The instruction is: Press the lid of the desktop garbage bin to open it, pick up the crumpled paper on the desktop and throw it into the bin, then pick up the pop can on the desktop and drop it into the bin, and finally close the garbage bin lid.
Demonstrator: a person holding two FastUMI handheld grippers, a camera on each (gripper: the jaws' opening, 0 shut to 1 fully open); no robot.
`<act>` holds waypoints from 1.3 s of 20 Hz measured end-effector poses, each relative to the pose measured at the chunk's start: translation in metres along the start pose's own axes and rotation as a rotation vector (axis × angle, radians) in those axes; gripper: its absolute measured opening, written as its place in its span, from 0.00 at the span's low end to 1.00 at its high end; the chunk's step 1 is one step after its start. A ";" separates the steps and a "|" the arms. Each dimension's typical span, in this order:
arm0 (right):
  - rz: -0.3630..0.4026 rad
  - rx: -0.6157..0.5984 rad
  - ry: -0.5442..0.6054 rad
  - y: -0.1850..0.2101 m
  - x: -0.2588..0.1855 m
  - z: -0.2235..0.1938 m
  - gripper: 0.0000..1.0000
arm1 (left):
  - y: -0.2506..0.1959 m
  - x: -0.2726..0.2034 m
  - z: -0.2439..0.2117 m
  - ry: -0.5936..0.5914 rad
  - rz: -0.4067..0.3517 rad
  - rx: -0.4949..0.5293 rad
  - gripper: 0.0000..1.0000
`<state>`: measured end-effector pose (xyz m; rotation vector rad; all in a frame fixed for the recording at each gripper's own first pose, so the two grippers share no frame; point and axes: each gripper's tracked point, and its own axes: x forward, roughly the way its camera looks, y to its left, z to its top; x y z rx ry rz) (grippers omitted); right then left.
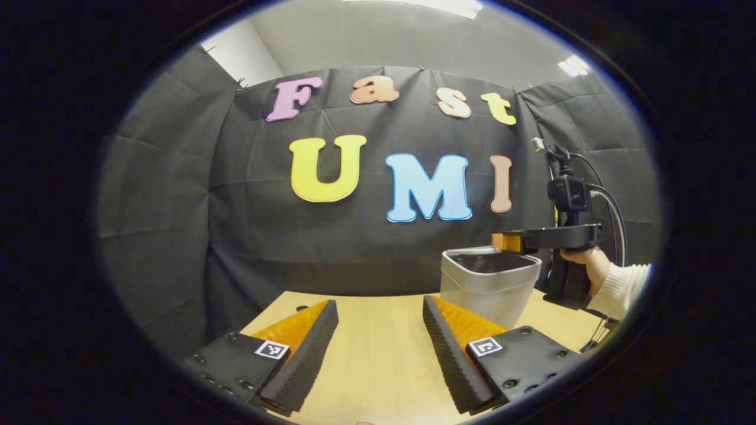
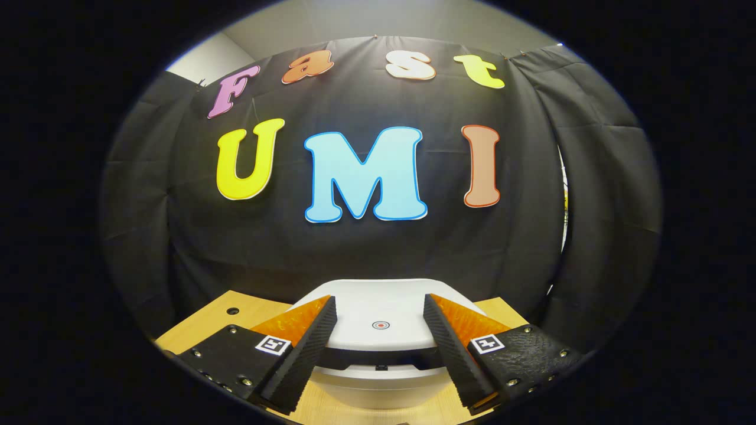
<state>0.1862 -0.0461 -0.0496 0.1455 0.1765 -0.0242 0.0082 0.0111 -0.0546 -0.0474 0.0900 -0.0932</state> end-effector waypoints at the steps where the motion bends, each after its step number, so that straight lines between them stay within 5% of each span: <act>1: -0.002 0.001 0.001 0.000 0.002 -0.005 0.95 | 0.001 0.000 0.000 0.001 0.003 0.002 0.95; 26: -0.033 -0.014 -0.158 -0.001 0.019 -0.035 0.96 | 0.019 0.032 -0.010 0.015 0.038 -0.026 0.95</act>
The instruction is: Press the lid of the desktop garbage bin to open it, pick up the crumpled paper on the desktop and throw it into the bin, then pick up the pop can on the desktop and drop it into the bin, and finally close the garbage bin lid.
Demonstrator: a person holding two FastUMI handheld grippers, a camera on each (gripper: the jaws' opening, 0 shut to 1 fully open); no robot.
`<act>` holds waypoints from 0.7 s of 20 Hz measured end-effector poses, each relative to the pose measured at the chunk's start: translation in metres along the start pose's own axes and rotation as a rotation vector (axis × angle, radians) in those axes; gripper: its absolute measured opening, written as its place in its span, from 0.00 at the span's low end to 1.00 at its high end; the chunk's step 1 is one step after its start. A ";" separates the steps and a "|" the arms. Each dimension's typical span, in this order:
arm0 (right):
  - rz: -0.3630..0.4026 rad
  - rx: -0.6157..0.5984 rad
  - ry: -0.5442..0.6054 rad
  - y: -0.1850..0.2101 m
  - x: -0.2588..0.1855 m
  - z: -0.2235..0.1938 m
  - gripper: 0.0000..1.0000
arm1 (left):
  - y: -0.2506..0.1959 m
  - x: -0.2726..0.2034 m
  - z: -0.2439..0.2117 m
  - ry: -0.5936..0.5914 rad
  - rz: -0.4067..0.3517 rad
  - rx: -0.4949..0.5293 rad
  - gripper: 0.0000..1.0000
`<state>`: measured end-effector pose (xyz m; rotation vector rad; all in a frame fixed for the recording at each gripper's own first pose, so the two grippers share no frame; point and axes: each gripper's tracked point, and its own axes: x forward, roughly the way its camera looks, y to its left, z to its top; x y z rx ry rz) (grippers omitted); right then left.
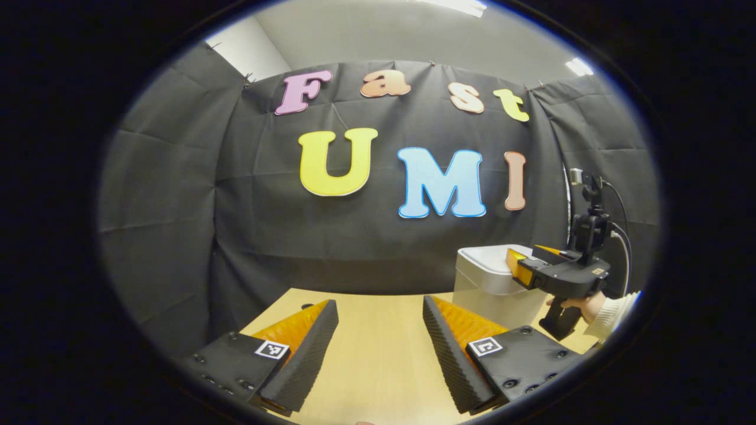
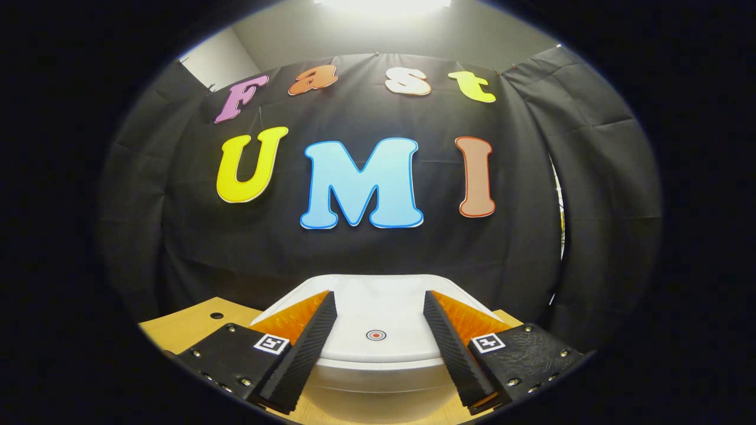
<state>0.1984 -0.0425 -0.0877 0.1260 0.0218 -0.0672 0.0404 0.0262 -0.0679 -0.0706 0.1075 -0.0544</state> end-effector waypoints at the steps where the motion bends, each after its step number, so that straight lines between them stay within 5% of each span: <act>1: -0.006 0.000 0.011 0.000 0.000 -0.001 0.96 | 0.000 -0.001 0.001 0.000 0.001 -0.004 0.95; 8: -0.009 -0.005 0.082 -0.001 -0.006 0.008 0.95 | 0.002 -0.013 0.013 -0.035 0.040 -0.011 0.95; 14: 0.047 0.033 -0.009 0.005 -0.047 0.050 0.94 | -0.008 -0.029 0.020 -0.062 0.103 0.007 0.95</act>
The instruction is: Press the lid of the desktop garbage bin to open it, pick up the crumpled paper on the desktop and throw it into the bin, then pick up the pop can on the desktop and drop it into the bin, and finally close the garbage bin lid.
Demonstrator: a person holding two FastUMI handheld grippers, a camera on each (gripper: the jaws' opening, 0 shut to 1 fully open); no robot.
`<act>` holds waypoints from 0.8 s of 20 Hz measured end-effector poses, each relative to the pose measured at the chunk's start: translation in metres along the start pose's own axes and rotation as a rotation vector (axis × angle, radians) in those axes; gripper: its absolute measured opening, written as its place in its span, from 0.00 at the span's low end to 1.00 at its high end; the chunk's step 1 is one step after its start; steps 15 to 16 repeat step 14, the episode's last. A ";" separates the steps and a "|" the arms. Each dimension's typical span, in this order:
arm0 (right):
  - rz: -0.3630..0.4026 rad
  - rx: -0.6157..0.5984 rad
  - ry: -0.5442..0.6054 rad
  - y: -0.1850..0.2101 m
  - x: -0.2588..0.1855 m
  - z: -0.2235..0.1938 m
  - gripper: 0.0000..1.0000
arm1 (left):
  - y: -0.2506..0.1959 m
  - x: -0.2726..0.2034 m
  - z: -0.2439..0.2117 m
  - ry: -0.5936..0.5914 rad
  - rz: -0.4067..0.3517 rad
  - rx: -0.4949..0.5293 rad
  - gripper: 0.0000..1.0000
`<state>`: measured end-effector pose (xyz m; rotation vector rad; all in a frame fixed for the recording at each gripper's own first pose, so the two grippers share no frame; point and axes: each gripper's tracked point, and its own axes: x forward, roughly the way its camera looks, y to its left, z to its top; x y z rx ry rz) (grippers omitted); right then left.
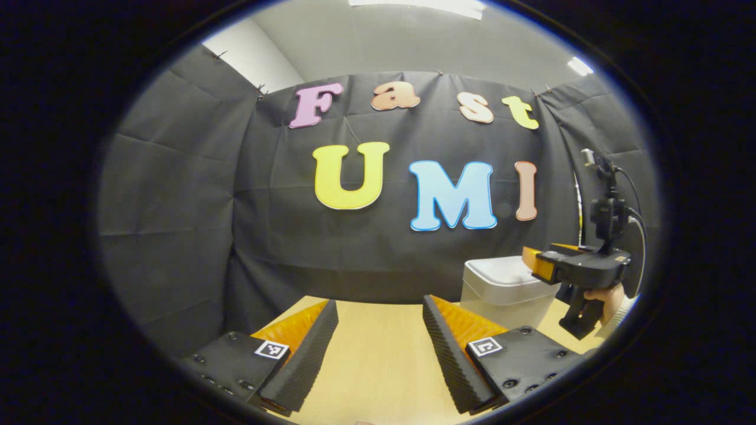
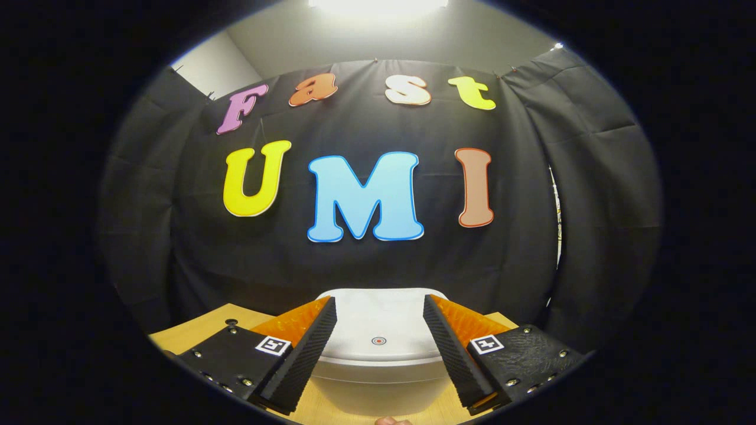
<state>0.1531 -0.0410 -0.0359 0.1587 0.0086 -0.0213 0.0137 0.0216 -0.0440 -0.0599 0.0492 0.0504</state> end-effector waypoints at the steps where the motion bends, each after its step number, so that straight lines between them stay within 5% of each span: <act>1: 0.012 0.009 0.003 0.002 -0.009 0.003 0.94 | -0.002 -0.003 0.002 -0.005 0.010 -0.002 0.95; 16: 0.166 -0.012 0.063 0.016 -0.115 0.010 0.95 | -0.010 -0.028 0.005 -0.079 0.108 -0.004 0.94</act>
